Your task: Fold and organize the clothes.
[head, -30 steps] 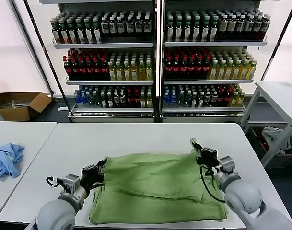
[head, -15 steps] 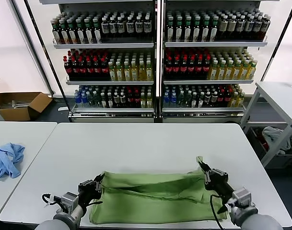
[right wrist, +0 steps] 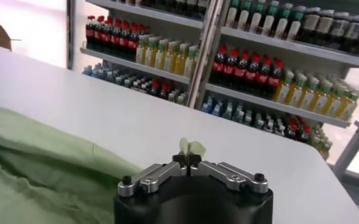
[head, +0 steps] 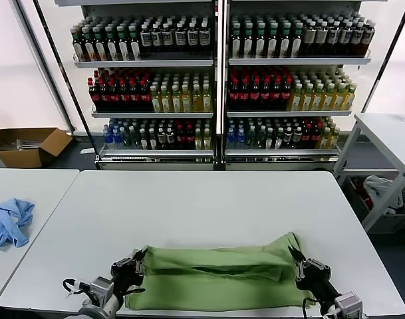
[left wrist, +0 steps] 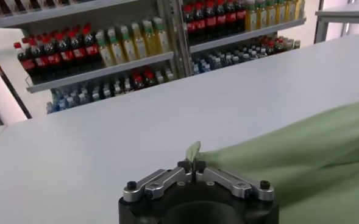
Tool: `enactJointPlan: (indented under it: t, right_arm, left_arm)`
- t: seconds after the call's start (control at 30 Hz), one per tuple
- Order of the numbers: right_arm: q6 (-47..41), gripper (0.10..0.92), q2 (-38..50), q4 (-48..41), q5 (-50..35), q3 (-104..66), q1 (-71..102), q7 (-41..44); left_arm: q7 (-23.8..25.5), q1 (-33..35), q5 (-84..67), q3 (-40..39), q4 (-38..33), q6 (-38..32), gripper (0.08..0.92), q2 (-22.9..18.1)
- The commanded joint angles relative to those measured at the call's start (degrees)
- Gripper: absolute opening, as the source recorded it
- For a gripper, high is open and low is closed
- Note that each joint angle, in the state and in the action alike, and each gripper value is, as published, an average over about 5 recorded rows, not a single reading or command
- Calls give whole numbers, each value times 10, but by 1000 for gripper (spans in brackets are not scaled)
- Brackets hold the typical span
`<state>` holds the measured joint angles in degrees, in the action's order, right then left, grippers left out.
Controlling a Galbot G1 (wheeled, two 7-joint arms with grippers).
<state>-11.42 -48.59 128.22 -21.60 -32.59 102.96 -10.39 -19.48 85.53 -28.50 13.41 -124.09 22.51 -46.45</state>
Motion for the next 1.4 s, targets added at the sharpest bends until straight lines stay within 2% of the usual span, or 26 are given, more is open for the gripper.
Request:
enactJointPlan:
  t: [0.03,0.43,0.67,0.87,1.03,1.3,1.4]
  right_arm:
    - [24,112,-7,-29,10,-6,13,-12]
    - [80,112,-22,-97,31,40,-60,-47]
    - [76,123,-42,-107,27,64,-63,-126]
    - [64,281,-53,-90,5,58,-69,-167]
    - [59,419,-57,-60,-11,37,-86,-170]
    - [64,653,-50,7,-56,-15,-59,-163]
    - [97,738,-48,19,-50,-23,-9,-160]
  left_arm:
    - [-2,-5,23,-19,16,-9,85,-14]
    - [-11,18,62,-32,26,-18,85,-22]
    - [-15,11,73,-33,27,-24,111,-24]
    - [-21,11,73,-24,7,-12,271,-22]
    - [-25,26,66,-3,-24,5,409,-17]
    - [-58,111,33,35,-118,2,643,-16]
    - [-66,153,30,32,-143,-14,730,-25]
